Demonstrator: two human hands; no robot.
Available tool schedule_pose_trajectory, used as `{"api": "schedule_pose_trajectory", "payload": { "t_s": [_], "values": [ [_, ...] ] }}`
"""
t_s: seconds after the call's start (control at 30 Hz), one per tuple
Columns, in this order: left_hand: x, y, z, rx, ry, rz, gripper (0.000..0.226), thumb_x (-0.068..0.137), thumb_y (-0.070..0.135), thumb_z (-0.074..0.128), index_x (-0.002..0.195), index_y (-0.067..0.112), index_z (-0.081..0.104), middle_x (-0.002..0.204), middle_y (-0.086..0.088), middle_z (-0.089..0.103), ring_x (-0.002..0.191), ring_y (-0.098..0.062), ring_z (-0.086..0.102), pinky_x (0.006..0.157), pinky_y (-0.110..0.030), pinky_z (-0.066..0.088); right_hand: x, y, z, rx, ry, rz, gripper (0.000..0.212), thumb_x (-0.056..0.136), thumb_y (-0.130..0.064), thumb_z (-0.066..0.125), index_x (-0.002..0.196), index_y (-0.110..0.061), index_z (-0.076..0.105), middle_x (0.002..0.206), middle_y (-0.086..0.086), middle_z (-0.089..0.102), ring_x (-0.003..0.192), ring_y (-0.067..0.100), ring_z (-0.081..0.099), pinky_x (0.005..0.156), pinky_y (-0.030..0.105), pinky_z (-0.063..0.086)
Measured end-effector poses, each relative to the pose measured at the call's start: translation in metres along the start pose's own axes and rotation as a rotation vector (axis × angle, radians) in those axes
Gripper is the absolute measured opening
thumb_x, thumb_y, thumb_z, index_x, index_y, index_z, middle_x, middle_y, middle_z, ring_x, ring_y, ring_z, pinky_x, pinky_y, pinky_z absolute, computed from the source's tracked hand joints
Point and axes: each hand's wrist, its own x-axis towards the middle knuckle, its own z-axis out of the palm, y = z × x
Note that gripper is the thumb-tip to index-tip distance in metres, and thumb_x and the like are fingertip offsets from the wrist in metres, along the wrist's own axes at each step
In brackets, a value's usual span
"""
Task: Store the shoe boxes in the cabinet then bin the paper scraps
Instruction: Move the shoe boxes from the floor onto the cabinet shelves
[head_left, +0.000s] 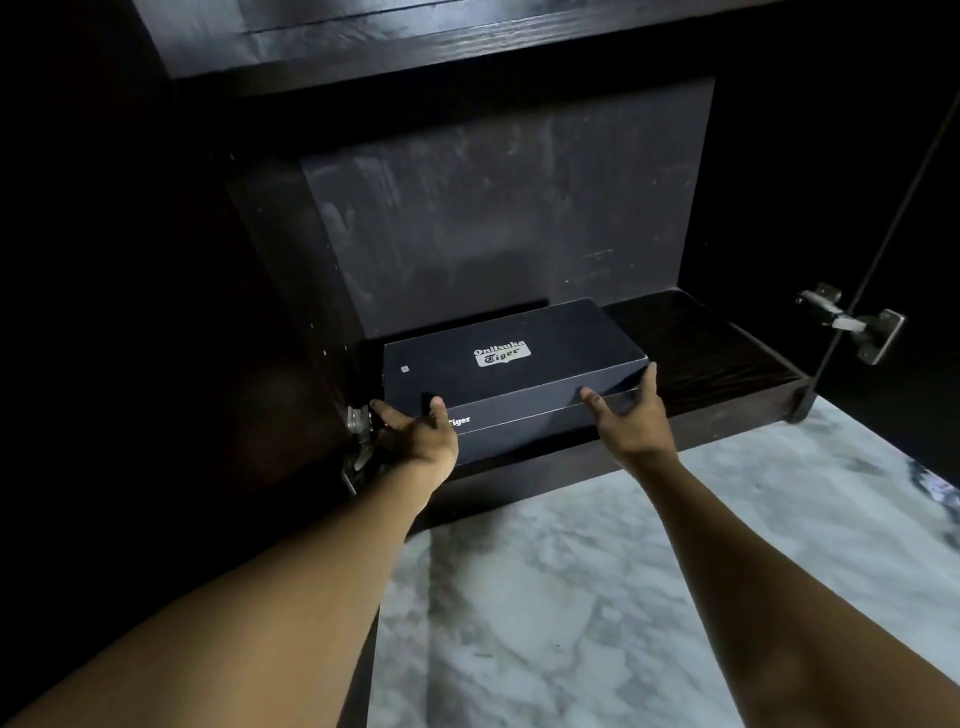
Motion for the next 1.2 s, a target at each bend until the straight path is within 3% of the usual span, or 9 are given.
{"api": "schedule_pose_trajectory", "payload": {
  "t_s": [0.13, 0.23, 0.3, 0.4, 0.53, 0.7, 1.0, 1.2],
  "values": [
    [-0.038, -0.012, 0.017, 0.069, 0.008, 0.057, 0.084, 0.094, 0.050, 0.046, 0.155, 0.015, 0.000, 0.158, -0.021, -0.002, 0.142, -0.041, 0.015, 0.115, -0.048, 0.020, -0.030, 0.012, -0.002, -0.236, 0.204, -0.146, 0.094, 0.083, -0.056, 0.069, 0.154, -0.019, 0.020, 0.149, 0.016, 0.033, 0.134, 0.035, 0.041, 0.099, 0.050, 0.046],
    [-0.065, -0.020, 0.032, 0.213, 0.105, 0.339, 0.081, 0.089, 0.045, 0.044, 0.156, 0.017, 0.008, 0.161, -0.019, -0.006, 0.147, -0.040, 0.001, 0.115, -0.053, 0.015, -0.039, 0.021, 0.000, -0.373, 0.217, -0.319, 0.082, 0.082, -0.049, 0.073, 0.146, -0.016, 0.034, 0.137, 0.017, 0.042, 0.120, 0.036, 0.051, 0.086, 0.049, 0.055],
    [-0.064, -0.016, 0.037, 0.335, 0.084, 0.441, 0.081, 0.090, 0.042, 0.044, 0.156, 0.022, 0.001, 0.162, -0.015, -0.012, 0.149, -0.036, -0.007, 0.118, -0.051, 0.009, -0.040, 0.020, 0.003, -0.418, 0.170, -0.388, 0.076, 0.082, -0.044, 0.074, 0.143, -0.018, 0.039, 0.135, 0.015, 0.043, 0.118, 0.035, 0.053, 0.085, 0.048, 0.056],
    [-0.048, -0.009, 0.036, 0.486, -0.005, 0.377, 0.083, 0.094, 0.042, 0.042, 0.155, 0.024, -0.011, 0.160, -0.012, -0.024, 0.148, -0.033, -0.018, 0.120, -0.048, 0.006, -0.037, 0.014, 0.012, -0.457, 0.062, -0.426, 0.073, 0.084, -0.043, 0.072, 0.145, -0.023, 0.037, 0.138, 0.010, 0.038, 0.125, 0.031, 0.047, 0.091, 0.048, 0.054],
    [-0.028, 0.000, 0.027, 0.584, -0.050, 0.353, 0.085, 0.092, 0.041, 0.045, 0.155, 0.025, -0.008, 0.161, -0.010, -0.019, 0.149, -0.034, -0.014, 0.119, -0.049, 0.008, -0.027, 0.002, 0.026, -0.455, 0.001, -0.353, 0.078, 0.085, -0.043, 0.070, 0.150, -0.025, 0.031, 0.144, 0.009, 0.030, 0.134, 0.028, 0.036, 0.100, 0.047, 0.049],
    [0.008, 0.021, 0.013, 0.563, -0.203, 0.279, 0.092, 0.089, 0.038, 0.054, 0.154, 0.029, -0.010, 0.160, -0.006, -0.024, 0.149, -0.032, -0.013, 0.120, -0.052, 0.011, -0.007, -0.008, 0.046, -0.421, -0.063, -0.300, 0.078, 0.087, -0.043, 0.068, 0.151, -0.022, 0.029, 0.151, 0.007, 0.027, 0.141, 0.027, 0.027, 0.108, 0.046, 0.041],
    [0.056, 0.034, 0.005, 0.537, -0.342, 0.229, 0.092, 0.091, 0.028, 0.055, 0.154, 0.029, -0.012, 0.156, -0.003, -0.035, 0.150, -0.029, -0.007, 0.122, -0.044, 0.012, 0.026, -0.024, 0.086, -0.361, -0.221, -0.217, 0.082, 0.090, -0.043, 0.064, 0.156, -0.024, 0.019, 0.165, -0.002, 0.005, 0.150, 0.025, 0.006, 0.117, 0.048, 0.025],
    [0.065, 0.038, 0.006, 0.566, -0.320, 0.249, 0.090, 0.090, 0.028, 0.056, 0.155, 0.028, -0.006, 0.159, -0.006, -0.028, 0.150, -0.033, -0.002, 0.121, -0.046, 0.016, 0.034, -0.038, 0.080, -0.297, -0.203, -0.186, 0.079, 0.092, -0.044, 0.062, 0.156, -0.023, 0.021, 0.164, -0.001, 0.015, 0.149, 0.026, 0.015, 0.118, 0.044, 0.023]
  ]
}}
